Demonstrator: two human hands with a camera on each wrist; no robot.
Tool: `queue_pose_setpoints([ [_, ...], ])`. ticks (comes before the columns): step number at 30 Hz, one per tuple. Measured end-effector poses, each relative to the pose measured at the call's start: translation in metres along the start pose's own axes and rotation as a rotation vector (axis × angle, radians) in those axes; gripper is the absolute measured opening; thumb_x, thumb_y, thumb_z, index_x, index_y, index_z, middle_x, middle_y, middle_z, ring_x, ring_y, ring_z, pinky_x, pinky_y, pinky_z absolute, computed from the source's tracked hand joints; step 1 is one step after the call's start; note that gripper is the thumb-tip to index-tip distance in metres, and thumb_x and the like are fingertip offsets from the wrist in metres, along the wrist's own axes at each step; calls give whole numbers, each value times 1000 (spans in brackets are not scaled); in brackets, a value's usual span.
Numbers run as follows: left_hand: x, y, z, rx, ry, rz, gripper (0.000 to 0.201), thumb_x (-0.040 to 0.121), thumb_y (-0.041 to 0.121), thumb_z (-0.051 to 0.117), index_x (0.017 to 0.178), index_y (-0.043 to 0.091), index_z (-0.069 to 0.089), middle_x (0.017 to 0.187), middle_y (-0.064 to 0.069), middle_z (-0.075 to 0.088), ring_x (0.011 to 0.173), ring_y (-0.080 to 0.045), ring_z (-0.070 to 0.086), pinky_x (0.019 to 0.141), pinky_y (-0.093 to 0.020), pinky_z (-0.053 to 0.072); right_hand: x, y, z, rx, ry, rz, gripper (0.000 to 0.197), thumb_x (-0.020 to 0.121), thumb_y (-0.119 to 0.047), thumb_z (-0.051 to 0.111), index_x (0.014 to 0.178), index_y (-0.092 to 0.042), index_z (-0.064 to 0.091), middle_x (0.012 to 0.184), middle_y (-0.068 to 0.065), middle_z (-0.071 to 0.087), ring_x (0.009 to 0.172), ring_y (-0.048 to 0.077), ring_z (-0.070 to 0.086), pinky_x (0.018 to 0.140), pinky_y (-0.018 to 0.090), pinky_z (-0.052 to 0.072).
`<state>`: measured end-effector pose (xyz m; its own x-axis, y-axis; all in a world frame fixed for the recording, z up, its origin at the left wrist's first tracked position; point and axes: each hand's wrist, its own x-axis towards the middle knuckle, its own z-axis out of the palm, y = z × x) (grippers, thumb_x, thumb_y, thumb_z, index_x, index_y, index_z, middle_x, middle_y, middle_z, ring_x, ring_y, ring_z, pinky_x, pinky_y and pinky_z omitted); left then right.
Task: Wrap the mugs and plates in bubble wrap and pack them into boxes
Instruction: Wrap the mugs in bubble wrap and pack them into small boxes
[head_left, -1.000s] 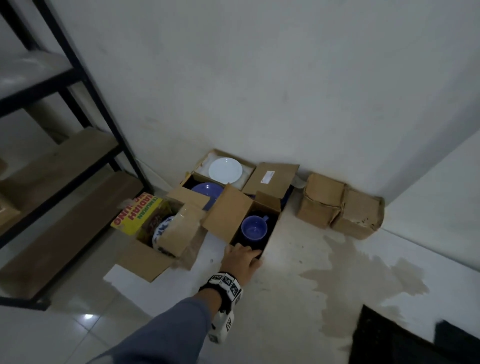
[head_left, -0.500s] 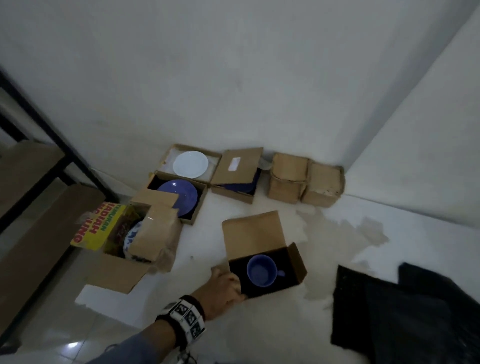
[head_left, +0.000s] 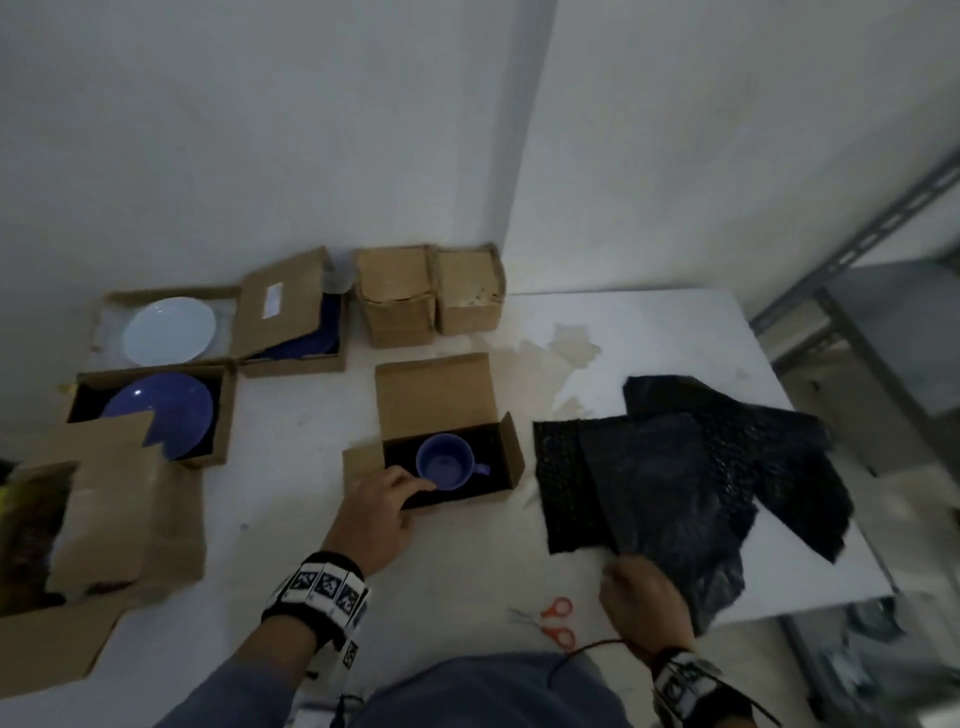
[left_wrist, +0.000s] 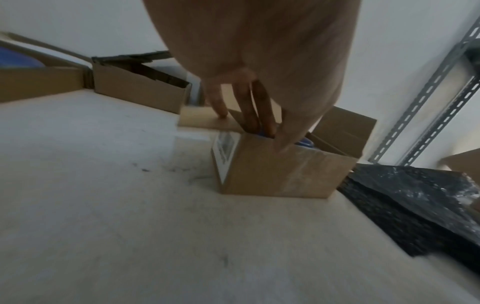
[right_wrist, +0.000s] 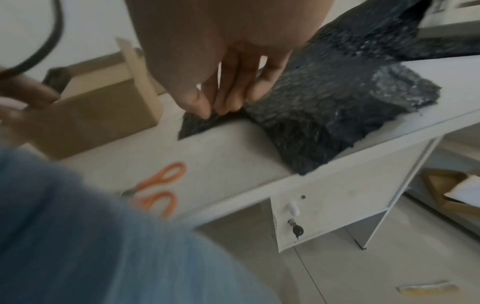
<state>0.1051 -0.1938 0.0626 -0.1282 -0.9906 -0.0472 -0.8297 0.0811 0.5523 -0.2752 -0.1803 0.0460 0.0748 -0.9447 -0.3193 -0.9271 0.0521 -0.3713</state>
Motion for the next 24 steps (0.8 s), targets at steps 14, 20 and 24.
queue_pose_setpoints([
  [14, 29, 102, 62, -137, -258, 154, 26, 87, 14, 52, 93, 36, 65, 96, 19, 57, 85, 0, 56, 74, -30, 51, 59, 42, -28, 21, -42, 15, 36, 91, -17, 53, 127, -17, 57, 120, 4, 54, 111, 26, 55, 90, 35, 47],
  [20, 94, 168, 86, -123, -342, 40, 72, 82, 22, 63, 144, 36, 29, 128, 6, 37, 114, -12, 47, 93, -34, 49, 86, 50, -58, 10, -162, -390, 21, 85, -23, 62, 105, -15, 63, 105, 6, 59, 98, 28, 59, 79, 36, 48],
  [24, 125, 188, 115, 35, -343, -179, 91, 76, 28, 73, 146, 33, 14, 128, -2, 30, 110, -27, 52, 85, -41, 52, 109, 58, -80, 150, -297, -455, 20, 84, -31, 73, 93, -15, 65, 91, 5, 65, 85, 22, 61, 73, 31, 47],
])
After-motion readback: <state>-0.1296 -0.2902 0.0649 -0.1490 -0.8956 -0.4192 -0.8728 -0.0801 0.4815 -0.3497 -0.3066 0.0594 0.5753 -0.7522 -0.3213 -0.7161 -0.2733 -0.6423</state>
